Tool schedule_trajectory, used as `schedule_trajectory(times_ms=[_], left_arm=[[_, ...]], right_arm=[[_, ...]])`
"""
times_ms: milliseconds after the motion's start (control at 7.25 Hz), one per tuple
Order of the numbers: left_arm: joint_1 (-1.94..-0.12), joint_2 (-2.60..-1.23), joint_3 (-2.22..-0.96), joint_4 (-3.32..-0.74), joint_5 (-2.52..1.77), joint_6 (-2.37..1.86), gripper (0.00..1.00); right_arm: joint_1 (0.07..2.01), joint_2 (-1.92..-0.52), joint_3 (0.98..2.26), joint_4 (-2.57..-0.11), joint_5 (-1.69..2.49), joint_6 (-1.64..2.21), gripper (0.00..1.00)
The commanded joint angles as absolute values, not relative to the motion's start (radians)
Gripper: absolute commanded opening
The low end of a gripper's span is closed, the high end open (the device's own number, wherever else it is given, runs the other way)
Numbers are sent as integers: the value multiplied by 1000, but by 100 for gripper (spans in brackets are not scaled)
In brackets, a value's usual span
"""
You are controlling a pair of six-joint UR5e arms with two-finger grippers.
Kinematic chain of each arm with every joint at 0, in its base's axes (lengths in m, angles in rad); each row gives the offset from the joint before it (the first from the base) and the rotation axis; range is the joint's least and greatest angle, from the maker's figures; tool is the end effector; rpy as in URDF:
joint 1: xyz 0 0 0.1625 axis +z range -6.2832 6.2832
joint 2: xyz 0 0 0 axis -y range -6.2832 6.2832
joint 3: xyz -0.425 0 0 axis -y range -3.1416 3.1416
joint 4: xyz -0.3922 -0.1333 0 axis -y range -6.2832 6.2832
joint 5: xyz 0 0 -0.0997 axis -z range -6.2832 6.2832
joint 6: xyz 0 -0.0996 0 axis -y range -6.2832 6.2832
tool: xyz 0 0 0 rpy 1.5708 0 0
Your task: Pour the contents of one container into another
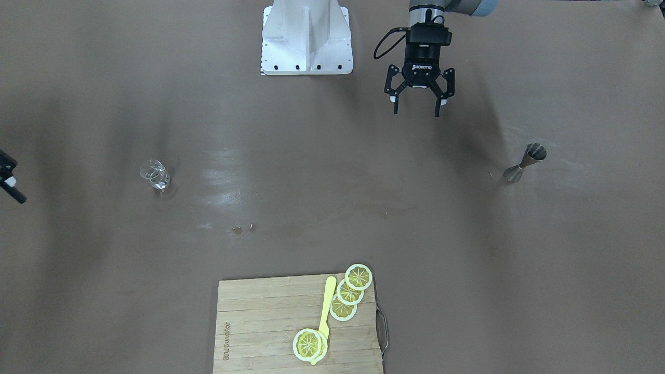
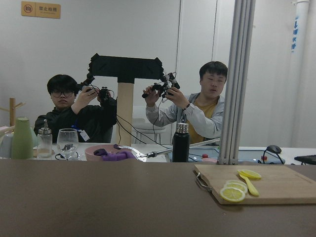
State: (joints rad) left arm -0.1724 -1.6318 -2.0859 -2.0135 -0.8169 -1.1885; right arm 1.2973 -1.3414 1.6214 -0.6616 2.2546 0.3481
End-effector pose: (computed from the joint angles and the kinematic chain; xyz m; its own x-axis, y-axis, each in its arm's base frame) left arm 0.4274 -0.2789 0.3262 0.7402 0.1472 -0.6561 0.4561 0.6072 0.6507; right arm -0.0895 -0.5797 0.4042 0.5870 -0.6052 0.5377 -0.1060 0.6010 0.7922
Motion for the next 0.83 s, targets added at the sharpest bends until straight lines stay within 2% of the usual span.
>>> schedule_trajectory(times_ms=[0, 414, 690], left_arm=[[-398, -1626, -2088, -2006, -1207, -1184, 99], [-766, -1612, -2011, -1959, -1715, -1029, 99], [-947, -1557, -1939, -1959, -1897, -888, 99]], right_arm=[[1356, -1351, 1715, -1098, 2256, 353, 100], [1416, -1351, 1727, -1527, 2263, 341, 100], [1436, -1417, 1711, -1627, 2305, 337, 100]])
